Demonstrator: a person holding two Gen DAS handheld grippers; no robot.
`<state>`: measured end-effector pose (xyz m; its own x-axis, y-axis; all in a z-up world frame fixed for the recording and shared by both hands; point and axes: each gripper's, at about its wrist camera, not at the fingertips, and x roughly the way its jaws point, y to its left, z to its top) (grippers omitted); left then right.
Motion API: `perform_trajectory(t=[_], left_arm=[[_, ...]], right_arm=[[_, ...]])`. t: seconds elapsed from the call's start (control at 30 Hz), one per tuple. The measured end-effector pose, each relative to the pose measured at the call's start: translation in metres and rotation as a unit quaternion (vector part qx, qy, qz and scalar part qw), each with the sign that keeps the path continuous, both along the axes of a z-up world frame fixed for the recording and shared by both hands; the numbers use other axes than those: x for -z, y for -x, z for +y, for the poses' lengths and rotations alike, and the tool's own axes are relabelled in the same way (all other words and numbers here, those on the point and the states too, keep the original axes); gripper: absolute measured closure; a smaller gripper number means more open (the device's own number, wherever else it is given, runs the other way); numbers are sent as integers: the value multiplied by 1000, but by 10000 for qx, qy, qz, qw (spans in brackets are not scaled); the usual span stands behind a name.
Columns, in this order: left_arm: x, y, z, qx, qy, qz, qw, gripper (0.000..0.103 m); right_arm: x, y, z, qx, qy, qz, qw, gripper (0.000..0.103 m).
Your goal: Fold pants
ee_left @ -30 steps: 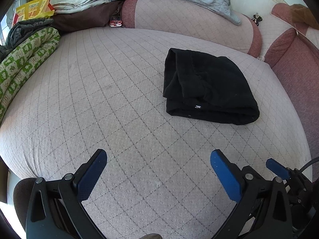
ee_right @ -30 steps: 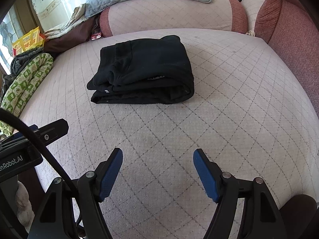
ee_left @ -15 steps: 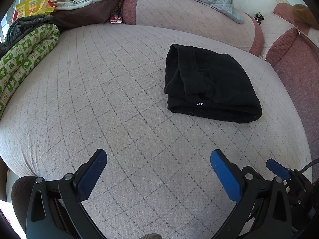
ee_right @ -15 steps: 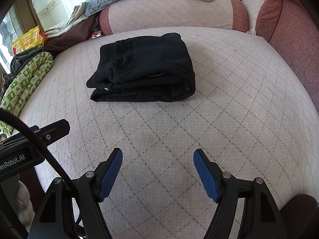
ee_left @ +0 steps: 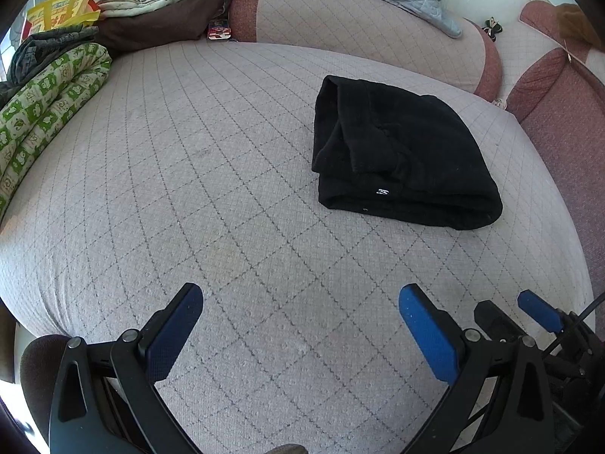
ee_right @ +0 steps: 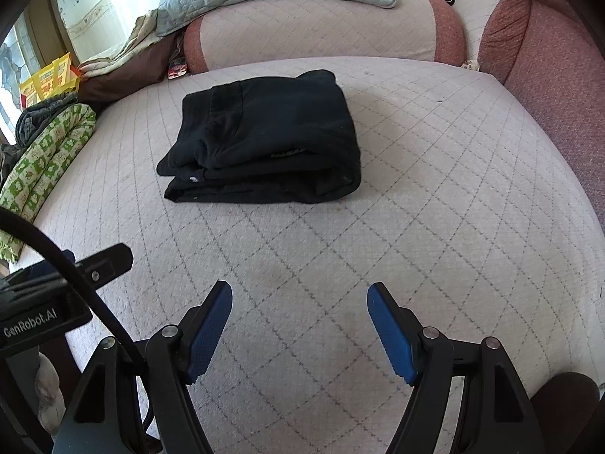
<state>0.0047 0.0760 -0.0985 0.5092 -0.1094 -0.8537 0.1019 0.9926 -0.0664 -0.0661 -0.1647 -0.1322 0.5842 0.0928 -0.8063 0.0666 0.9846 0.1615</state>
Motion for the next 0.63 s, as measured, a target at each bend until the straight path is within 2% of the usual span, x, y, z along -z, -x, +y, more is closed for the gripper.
perform_trajectory(t=[0.17, 0.37, 0.63], left_arm=[[1, -9, -1, 38, -18, -38, 10000, 0], [6, -22, 6, -98, 108, 111, 9998, 0], [4, -20, 8, -57, 39, 10, 10000, 0]], right_arm=[[1, -3, -2, -17, -8, 43, 10000, 23], [-5, -10, 5, -183, 89, -34, 9998, 23], [-7, -24, 20, -384, 78, -69, 9992, 23]])
